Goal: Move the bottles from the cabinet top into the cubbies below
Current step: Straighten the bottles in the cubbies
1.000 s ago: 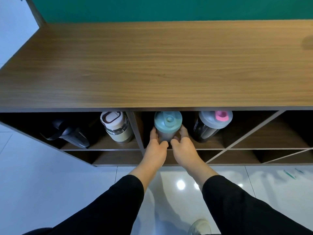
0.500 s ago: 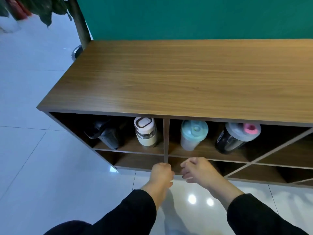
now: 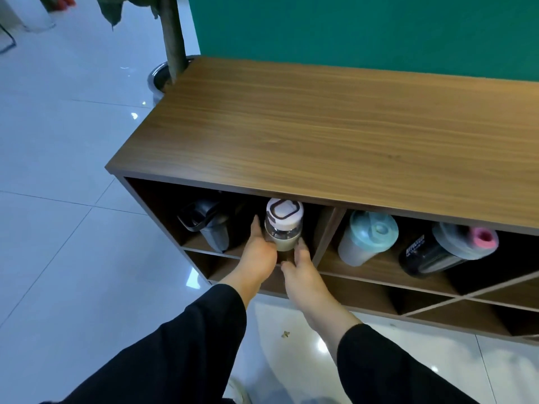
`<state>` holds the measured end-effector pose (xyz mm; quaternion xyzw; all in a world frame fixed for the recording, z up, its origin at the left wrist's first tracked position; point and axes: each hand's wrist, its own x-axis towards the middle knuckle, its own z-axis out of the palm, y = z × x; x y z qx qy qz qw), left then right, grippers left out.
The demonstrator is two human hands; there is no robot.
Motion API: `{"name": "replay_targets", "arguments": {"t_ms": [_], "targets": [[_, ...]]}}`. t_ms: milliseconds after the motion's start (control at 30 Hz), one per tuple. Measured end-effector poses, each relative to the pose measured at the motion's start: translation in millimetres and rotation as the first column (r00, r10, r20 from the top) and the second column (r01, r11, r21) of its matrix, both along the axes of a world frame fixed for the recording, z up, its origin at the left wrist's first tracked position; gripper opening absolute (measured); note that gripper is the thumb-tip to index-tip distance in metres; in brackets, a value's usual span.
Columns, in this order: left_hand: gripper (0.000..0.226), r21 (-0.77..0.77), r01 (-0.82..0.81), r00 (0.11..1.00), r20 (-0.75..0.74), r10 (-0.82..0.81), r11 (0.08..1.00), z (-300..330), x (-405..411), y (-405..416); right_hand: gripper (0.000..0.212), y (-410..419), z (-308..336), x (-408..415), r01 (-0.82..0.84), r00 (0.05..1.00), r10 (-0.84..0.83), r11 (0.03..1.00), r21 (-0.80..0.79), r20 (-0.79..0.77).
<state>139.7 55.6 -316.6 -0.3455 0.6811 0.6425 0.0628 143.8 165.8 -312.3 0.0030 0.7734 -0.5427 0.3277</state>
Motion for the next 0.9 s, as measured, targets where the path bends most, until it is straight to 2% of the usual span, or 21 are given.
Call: {"name": "replay_targets", "arguments": {"t_ms": [133, 233, 333, 433, 633, 900], "targets": [[0.067, -0.001, 0.038, 0.997, -0.073, -0.038, 0.999, -7.7, -0.5, 1.2, 0.072, -9.7, -9.4, -13.1, 0.072, 0.997, -0.072, 0.997, -0.002, 0.009], [0.058, -0.035, 0.002, 0.996, -0.092, -0.005, 0.999, -14.4, 2.4, 4.0, 0.071, -10.7, -17.8, -23.7, 0.151, 0.989, -0.151, 0.989, -0.002, -0.005], [0.066, -0.029, -0.023, 0.995, -0.099, 0.02, 0.999, -11.7, 0.8, 7.8, 0.07, -8.3, -22.9, -25.2, 0.201, 0.979, -0.201, 0.979, -0.017, 0.009], [0.073, -0.006, -0.007, 0.994, -0.111, 0.006, 1.0, -6.6, -3.5, 11.7, 0.072, -9.9, -24.1, -18.9, 0.196, 0.98, -0.197, 0.979, -0.049, -0.005], [0.068, 0.01, -0.016, 0.993, -0.113, 0.017, 1.0, -9.2, -1.2, 7.4, 0.074, -16.1, -29.7, -26.3, 0.22, 0.975, -0.219, 0.974, -0.06, 0.027], [0.068, -0.026, -0.01, 0.997, -0.073, 0.008, 1.0, -3.4, 2.4, 3.4, 0.072, -15.4, -27.1, -24.3, 0.149, 0.989, -0.15, 0.988, -0.029, -0.013]]}}
